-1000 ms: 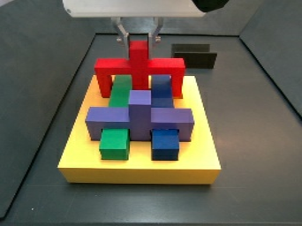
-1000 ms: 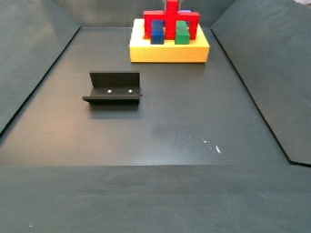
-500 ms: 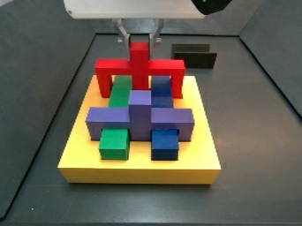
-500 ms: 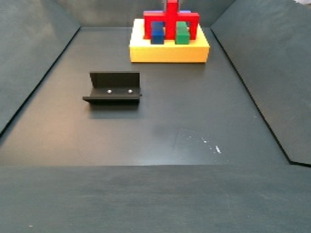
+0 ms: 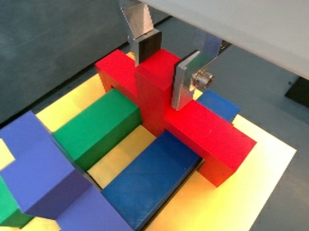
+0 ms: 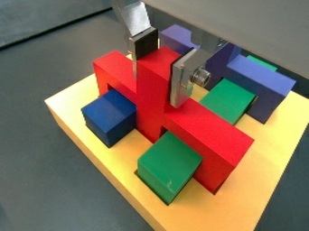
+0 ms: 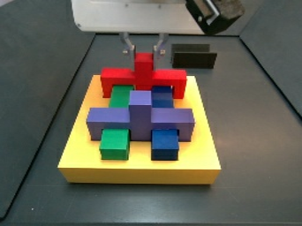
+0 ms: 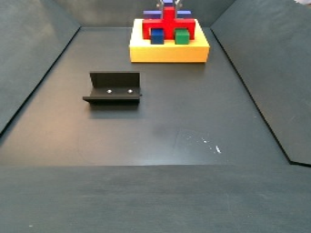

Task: Pick up the red object. Move up. Move to above the board. Insert the red object.
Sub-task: Insert the red object.

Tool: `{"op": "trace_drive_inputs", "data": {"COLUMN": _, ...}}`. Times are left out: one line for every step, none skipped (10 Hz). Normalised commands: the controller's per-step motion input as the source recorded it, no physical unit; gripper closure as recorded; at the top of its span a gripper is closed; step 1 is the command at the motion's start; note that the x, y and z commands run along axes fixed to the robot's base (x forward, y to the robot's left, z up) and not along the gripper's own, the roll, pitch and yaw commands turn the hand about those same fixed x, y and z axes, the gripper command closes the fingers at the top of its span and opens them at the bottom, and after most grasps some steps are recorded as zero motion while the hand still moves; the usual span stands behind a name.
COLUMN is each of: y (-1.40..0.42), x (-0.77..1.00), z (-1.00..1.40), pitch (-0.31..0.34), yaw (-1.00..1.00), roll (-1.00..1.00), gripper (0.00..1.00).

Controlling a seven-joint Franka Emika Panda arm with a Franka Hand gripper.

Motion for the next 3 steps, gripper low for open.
{"op": "trace_drive_inputs", "data": {"y": 0.03, "x": -0.08, "z": -0.28, "pitch": 0.000, "yaw": 0.00, "roll": 0.00, "gripper": 1.00}}
{"op": "trace_drive_inputs", "data": {"y": 0.00, "x": 0.00, "z": -0.20, "pitch": 0.000, "yaw": 0.00, "roll": 0.00, "gripper": 1.00}}
{"op": "trace_drive_inputs", "data": {"y": 0.00, "x": 0.00, "z": 0.00, "pitch": 0.000, "yaw": 0.00, "roll": 0.00, "gripper": 1.00}}
